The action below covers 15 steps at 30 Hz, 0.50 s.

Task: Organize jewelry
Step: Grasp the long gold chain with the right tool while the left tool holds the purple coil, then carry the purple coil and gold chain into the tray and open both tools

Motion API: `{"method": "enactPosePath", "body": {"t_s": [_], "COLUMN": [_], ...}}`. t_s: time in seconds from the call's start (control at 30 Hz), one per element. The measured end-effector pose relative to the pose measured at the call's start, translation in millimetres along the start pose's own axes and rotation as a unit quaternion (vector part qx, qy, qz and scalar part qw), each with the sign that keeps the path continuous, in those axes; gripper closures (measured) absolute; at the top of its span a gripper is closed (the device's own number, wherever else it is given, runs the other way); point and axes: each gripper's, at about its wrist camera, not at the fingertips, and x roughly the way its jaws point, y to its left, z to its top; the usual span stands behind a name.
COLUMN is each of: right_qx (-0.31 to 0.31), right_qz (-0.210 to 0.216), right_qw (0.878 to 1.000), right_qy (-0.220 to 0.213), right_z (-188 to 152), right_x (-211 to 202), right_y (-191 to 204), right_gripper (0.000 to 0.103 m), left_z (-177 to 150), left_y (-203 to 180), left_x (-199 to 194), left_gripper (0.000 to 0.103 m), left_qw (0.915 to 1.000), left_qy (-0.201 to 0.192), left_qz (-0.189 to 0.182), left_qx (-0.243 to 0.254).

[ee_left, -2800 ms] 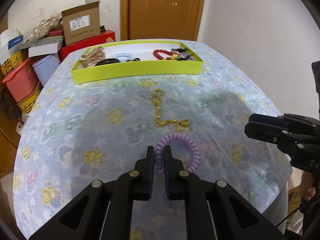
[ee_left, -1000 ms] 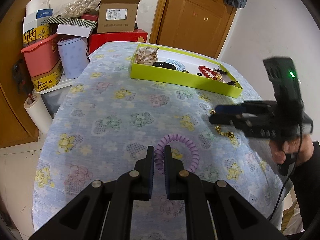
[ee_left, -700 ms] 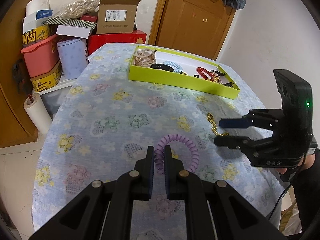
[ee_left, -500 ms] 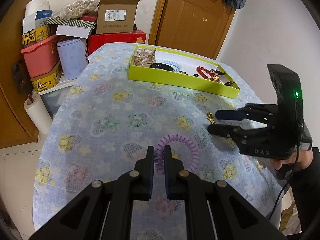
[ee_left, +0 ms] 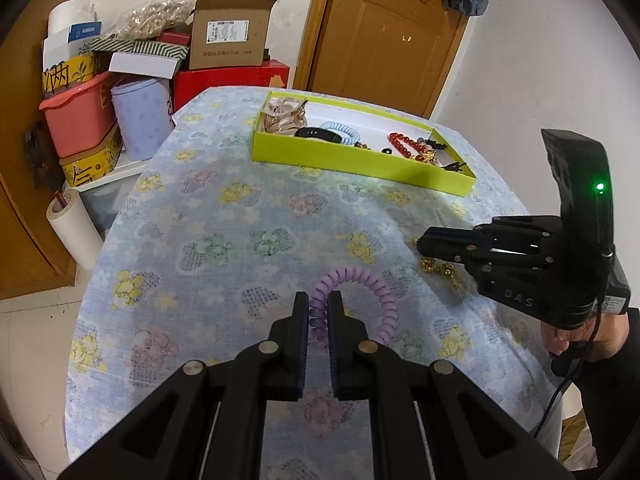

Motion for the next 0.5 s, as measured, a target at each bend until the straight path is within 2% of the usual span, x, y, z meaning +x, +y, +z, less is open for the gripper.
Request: {"method": "enactPosePath", "body": {"t_s": [0.5], "right_qx": [0.028], "right_qz": [0.003], "right_qw": [0.995], "right_qy": [-0.093], "right_z": [23], "right_x": [-100], "right_y": [-8], "right_gripper": [0.095], "left_z": [20], "left_y": [-25], "left_x": [-26], "left_gripper": [0.094], "left_qw": [0.9994], "left_qy": [-0.025], "left_qz": [-0.010], "left_qx": [0.022]}}
